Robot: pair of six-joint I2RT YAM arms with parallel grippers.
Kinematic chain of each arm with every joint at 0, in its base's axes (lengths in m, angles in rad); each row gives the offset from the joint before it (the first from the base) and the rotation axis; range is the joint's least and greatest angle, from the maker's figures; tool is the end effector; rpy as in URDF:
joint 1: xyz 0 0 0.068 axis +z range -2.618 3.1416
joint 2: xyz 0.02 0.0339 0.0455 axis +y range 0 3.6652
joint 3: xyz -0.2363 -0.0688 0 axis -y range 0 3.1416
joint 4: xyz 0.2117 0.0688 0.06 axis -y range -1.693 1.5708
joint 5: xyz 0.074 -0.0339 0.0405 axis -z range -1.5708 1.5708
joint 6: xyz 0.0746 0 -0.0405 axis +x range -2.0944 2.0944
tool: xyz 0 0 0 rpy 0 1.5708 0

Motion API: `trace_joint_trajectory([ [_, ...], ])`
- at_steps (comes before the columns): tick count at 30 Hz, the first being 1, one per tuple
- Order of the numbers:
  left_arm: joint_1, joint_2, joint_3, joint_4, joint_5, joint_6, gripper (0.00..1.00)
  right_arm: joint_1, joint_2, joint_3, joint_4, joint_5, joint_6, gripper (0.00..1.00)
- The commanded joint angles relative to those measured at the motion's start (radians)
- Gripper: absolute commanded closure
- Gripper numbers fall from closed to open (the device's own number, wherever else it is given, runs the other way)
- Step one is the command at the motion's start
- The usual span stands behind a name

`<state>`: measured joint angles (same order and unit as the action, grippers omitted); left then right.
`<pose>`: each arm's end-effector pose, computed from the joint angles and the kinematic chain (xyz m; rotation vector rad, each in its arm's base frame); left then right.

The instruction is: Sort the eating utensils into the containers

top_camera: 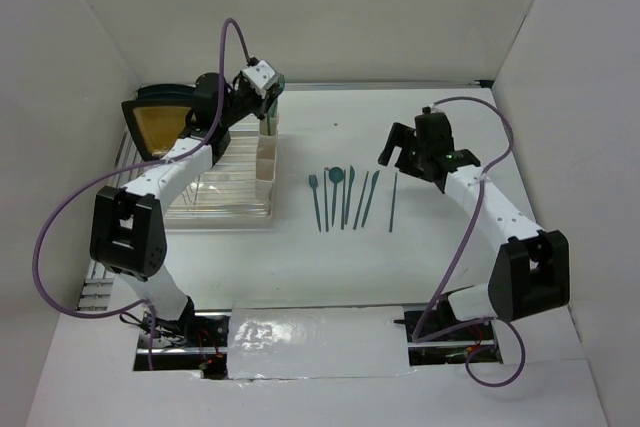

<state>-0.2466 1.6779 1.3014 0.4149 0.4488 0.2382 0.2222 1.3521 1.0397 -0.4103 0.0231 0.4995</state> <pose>0.3851 -0.1303 0.3318 0.7077 1.3751 -0.3500 0.2931 0.0644 0.2379 0.3323 2.2939 0.3444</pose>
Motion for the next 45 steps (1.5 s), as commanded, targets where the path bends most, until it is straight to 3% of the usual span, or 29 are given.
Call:
trace_joint_trajectory([
  [1,-0.006,0.002,0.009,0.110,0.019,0.042,0.73,0.026,0.030,0.020,0.051,0.044,-0.021,0.00],
  [5,-0.005,0.002,0.028,0.079,0.033,0.038,0.66,0.046,0.085,0.042,0.051,0.044,-0.019,0.00],
  [6,-0.003,0.002,0.038,0.071,0.036,0.039,0.52,0.049,0.088,0.042,0.051,0.044,-0.019,0.00],
  [7,-0.005,-0.001,0.041,0.059,0.037,0.039,0.43,0.060,0.097,0.054,0.051,0.044,-0.022,0.00],
  [14,0.001,-0.050,0.142,-0.034,-0.044,-0.016,0.16,0.092,0.188,0.131,0.011,0.054,-0.012,0.00],
  [16,0.007,-0.084,0.218,-0.112,-0.100,-0.107,0.07,0.109,0.226,0.141,0.002,0.063,-0.006,0.02],
  [18,0.020,-0.102,0.290,-0.195,-0.099,-0.187,0.05,0.115,0.278,0.155,-0.030,0.063,0.026,0.05],
  [21,0.020,-0.167,0.305,-0.323,-0.085,-0.230,0.02,0.123,0.340,0.193,-0.068,0.086,0.078,0.18],
  [22,0.023,-0.182,0.291,-0.367,-0.079,-0.231,0.02,0.123,0.350,0.194,-0.080,0.086,0.092,0.32],
  [23,0.023,-0.202,0.279,-0.384,-0.081,-0.269,0.02,0.121,0.358,0.194,-0.081,0.086,0.105,0.39],
  [26,0.021,-0.276,0.217,-0.439,-0.061,-0.272,0.01,0.134,0.371,0.184,-0.081,0.096,0.120,0.52],
  [35,0.027,-0.415,0.102,-0.502,-0.107,-0.260,0.00,0.239,0.420,0.171,-0.149,0.195,0.168,0.55],
  [45,0.030,-0.511,0.019,-0.518,-0.111,-0.251,0.00,0.259,0.375,0.066,-0.154,0.216,0.240,0.64],
])
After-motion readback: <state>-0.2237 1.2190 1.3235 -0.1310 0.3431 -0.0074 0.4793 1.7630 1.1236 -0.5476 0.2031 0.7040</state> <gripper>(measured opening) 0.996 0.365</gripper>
